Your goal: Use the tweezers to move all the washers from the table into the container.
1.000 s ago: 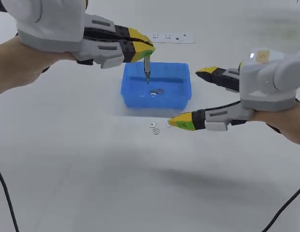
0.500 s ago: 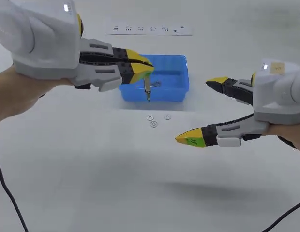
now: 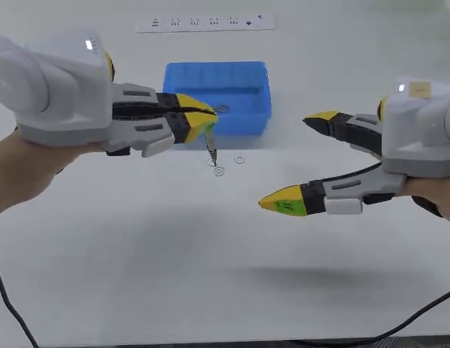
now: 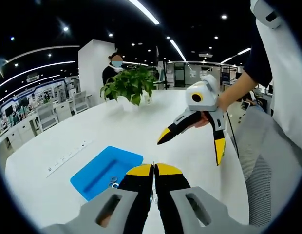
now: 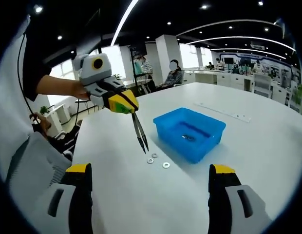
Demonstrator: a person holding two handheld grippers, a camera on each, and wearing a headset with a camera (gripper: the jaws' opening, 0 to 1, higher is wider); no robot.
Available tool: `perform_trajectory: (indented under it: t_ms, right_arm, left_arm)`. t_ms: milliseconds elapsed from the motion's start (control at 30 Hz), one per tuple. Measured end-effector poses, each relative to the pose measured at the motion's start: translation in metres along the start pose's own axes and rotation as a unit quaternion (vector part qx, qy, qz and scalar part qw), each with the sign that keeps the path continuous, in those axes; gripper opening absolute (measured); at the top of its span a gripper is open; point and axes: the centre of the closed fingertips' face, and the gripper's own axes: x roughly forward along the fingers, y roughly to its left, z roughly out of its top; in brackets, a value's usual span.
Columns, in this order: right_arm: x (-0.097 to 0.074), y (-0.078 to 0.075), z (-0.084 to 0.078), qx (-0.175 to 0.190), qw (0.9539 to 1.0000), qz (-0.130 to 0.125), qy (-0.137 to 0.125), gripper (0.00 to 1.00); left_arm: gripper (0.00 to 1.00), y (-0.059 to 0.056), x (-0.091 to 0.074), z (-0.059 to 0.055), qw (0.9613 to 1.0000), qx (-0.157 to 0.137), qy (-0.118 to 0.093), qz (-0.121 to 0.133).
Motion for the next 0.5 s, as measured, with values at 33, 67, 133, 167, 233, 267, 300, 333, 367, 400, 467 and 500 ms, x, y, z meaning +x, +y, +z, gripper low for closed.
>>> perform_trajectory:
  t_ms: [33,67,133,167,233,267,300,333,367,400,467,500]
  right_arm:
    - [0.0,0.0,-0.001,0.0,1.0,0.0,0.0,1.0]
    - [-0.001,0.001,-0.003,0.003,1.0,0.002,-0.001,1.0]
    - [-0.001,0.002,-0.004,0.011,0.9999,0.004,-0.003,1.0]
    - [-0.001,0.002,-0.005,0.012,0.9999,0.005,-0.002,1.0]
    - [0.0,0.004,-0.007,0.014,0.9999,0.006,0.0,1.0]
    - [0.001,0.005,-0.008,0.016,0.9998,0.009,0.0,1.0]
    - [0.001,0.006,-0.008,0.018,0.9998,0.011,-0.001,1.0]
    - [0.001,0.007,-0.008,0.021,0.9997,0.012,-0.002,1.0]
    - [0.001,0.008,-0.007,0.02,0.9997,0.014,-0.005,1.0]
    - [0.001,0.009,-0.006,0.021,0.9996,0.016,-0.008,1.0]
    - [0.002,0.01,-0.006,0.024,0.9995,0.017,-0.009,1.0]
    - [0.002,0.01,-0.006,0.025,0.9995,0.017,-0.01,1.0]
  left_arm:
    - [0.05,0.0,0.001,-0.001,1.0,-0.002,0.0,-0.002]
    - [0.05,0.0,0.002,-0.002,1.0,0.001,0.001,-0.005]
    - [0.05,0.0,0.003,-0.004,0.9999,0.0,-0.001,-0.013]
    - [0.05,-0.001,0.004,-0.005,0.9999,0.0,-0.003,-0.015]
    - [0.05,-0.001,0.005,-0.006,0.9998,0.002,-0.002,-0.019]
    - [0.05,-0.002,0.006,-0.008,0.9997,0.009,0.001,-0.02]
    - [0.05,-0.002,0.006,-0.009,0.9997,0.01,0.002,-0.022]
    - [0.05,-0.002,0.006,-0.01,0.9996,0.01,0.004,-0.025]
    - [0.05,-0.002,0.007,-0.011,0.9996,0.012,0.005,-0.026]
    - [0.05,-0.003,0.007,-0.012,0.9995,0.013,0.007,-0.028]
    - [0.05,-0.003,0.007,-0.013,0.9994,0.016,0.007,-0.03]
    - [0.05,-0.003,0.007,-0.013,0.9994,0.016,0.008,-0.031]
